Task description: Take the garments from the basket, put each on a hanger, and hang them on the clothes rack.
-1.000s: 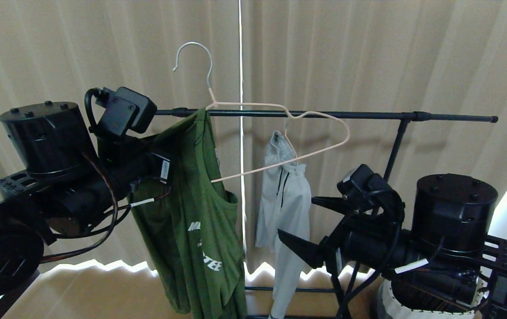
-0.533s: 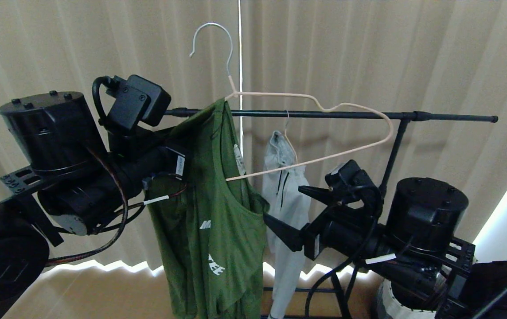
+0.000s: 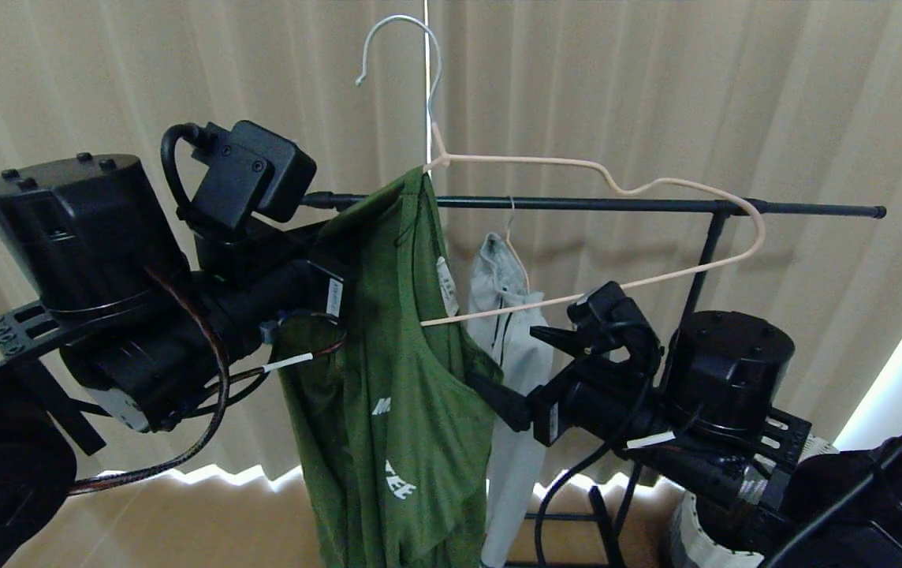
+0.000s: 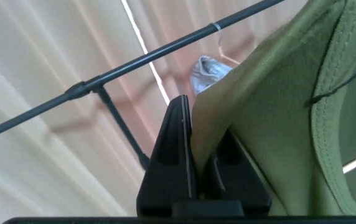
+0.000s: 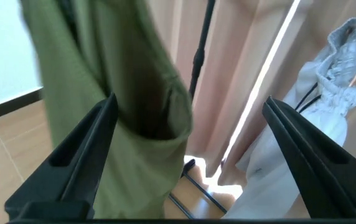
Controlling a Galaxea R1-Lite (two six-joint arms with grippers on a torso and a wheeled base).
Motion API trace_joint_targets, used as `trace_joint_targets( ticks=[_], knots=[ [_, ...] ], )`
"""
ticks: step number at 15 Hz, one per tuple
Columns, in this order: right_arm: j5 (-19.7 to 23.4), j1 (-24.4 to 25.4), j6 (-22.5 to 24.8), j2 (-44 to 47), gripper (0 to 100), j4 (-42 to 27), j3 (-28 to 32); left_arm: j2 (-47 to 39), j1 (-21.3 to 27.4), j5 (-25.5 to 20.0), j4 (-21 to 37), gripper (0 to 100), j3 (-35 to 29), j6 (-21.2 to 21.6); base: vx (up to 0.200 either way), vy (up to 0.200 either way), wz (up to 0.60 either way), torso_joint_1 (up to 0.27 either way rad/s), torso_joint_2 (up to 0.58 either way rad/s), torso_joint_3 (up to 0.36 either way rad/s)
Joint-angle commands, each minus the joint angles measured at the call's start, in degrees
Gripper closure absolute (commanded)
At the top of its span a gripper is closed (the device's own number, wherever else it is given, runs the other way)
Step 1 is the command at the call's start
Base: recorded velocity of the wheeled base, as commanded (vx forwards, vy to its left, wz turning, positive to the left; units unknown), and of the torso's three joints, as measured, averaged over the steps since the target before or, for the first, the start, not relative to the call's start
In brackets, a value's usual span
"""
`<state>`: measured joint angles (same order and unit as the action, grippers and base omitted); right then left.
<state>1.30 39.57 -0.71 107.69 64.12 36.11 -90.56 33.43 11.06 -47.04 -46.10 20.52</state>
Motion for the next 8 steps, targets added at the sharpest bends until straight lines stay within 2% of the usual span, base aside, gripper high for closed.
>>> trace_joint_targets(
  ticks=[1, 8],
  knots=[
    [0.0, -1.0, 0.0, -0.1, 0, 0.0, 0.3, 0.2, 0.2, 0.0, 0.0, 100, 0.1, 0.0, 0.000, 0.000, 0.00, 0.000, 0.00, 0.000],
    [0.1, -2.6, 0.0, 2.5, 0, -0.1, 0.9, 1.1, 3.1, 0.0, -0.1, 100, 0.0, 0.0, 0.000, 0.000, 0.00, 0.000, 0.00, 0.000]
  ],
)
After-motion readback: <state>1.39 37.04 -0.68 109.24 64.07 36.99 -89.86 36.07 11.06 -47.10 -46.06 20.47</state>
